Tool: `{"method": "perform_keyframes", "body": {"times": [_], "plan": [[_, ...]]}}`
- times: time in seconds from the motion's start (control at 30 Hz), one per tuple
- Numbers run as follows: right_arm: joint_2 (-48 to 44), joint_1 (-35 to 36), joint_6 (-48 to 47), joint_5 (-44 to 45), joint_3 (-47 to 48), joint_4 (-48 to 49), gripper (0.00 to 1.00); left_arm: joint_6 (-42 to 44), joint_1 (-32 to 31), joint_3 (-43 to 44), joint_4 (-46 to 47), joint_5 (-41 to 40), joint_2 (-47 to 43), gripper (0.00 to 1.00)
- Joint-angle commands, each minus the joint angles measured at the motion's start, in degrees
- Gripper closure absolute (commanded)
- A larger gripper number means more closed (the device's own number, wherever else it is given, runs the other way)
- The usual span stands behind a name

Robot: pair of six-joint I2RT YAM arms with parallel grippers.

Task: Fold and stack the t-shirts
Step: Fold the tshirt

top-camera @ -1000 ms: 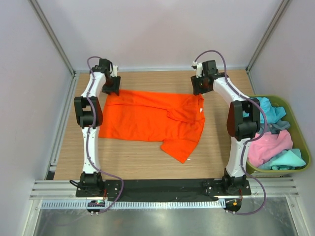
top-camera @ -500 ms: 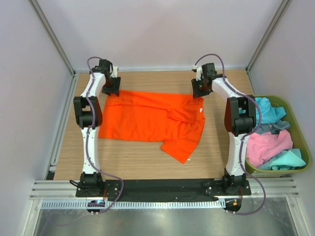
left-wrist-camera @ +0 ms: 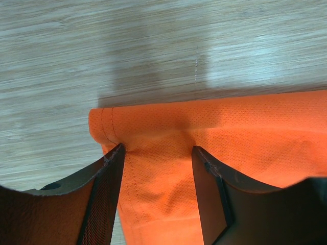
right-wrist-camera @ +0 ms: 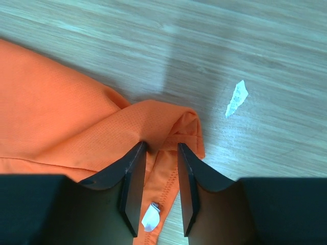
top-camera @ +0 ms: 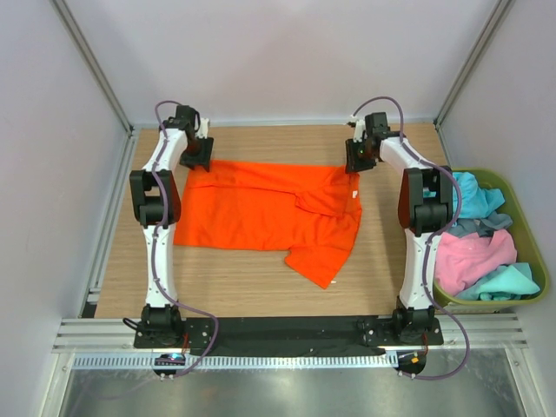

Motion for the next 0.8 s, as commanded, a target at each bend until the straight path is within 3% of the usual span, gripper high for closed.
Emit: {"method": "perform_keyframes", "body": {"times": [0.0, 0.03, 0.2, 0.37, 0.77], "plan": [[0.0, -0.6, 2.1, -4.7, 3.4, 1.9, 0.65, 0.2, -0.1, -1.5, -1.9, -0.5, -2.1, 0.43], [0.1, -0.6, 2.2, -5.6, 3.6, 1.9, 0.69, 0.3, -0.1, -1.6, -1.8, -0.5, -2.2, 0.43], [0.2, -0.6, 2.9, -8.2, 4.3, 2.1, 0.75, 0.4, -0.2, -2.0, -1.8, -0.8, -2.2, 0.43], [0.5, -0.7, 2.4, -8.4, 4.5, 1.8, 0.98, 0.5, -0.5, -2.1, -1.8, -1.2, -2.4, 0.43], [-2.8, -3.6, -0.1, -4.8, 2.2, -0.4, 0.99, -0.1, -0.3, -1.8, -1.6, -3.0, -2.1, 0.43]]}}
